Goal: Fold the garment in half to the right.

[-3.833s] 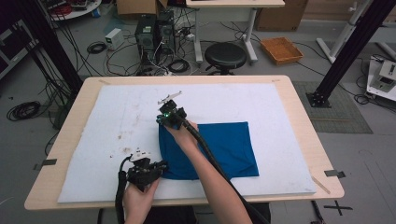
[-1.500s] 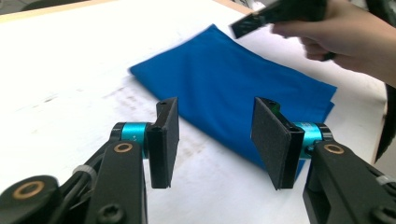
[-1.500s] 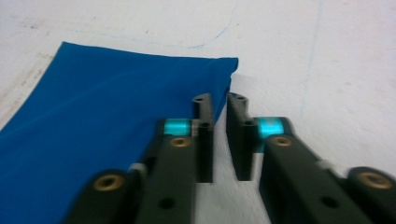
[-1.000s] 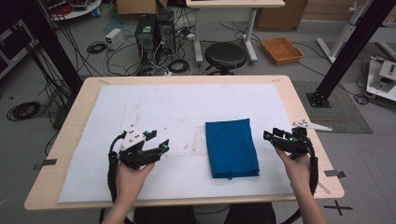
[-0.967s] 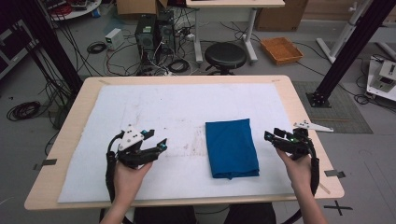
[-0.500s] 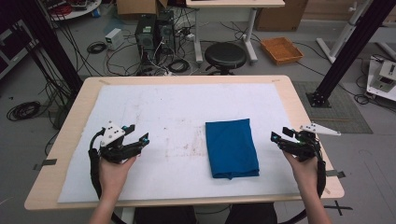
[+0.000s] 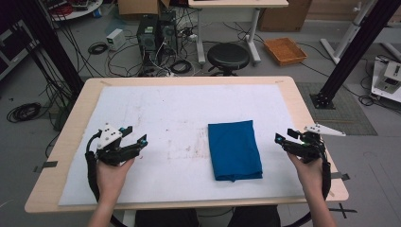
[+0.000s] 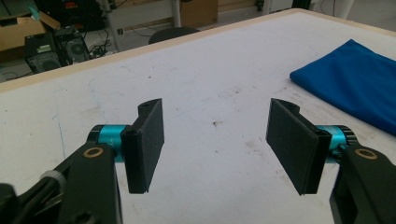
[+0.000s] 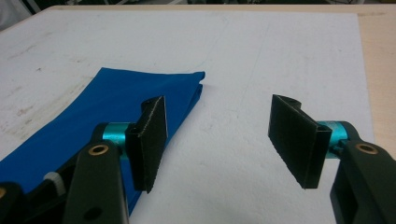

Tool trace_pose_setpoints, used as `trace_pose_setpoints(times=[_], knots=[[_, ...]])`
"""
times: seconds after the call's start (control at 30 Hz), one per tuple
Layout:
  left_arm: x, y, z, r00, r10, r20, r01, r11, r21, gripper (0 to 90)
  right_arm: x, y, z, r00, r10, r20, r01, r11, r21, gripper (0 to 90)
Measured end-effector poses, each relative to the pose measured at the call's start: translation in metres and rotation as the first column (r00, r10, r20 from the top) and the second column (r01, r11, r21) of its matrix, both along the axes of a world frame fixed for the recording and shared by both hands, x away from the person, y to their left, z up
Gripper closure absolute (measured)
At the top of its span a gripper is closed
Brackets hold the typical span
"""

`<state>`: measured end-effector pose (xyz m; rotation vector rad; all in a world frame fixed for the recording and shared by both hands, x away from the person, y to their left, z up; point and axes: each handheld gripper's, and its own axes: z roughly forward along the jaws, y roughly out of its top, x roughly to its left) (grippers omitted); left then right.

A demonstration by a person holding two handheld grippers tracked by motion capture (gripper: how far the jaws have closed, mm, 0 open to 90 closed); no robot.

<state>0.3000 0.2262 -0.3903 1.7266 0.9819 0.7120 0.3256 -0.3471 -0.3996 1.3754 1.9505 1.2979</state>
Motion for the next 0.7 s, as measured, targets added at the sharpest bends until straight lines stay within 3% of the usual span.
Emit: trace_pose_setpoints(times=[0.7], knots=[[0.0001,-0.0016,-0.0016,0.9999,-0.004,-0.01,0.004,0.9999,0.012,37.1,0.0024,0.0,-0.0012,1.0,-0.002,-0.009,0.002,1.0,0.003,34.8]])
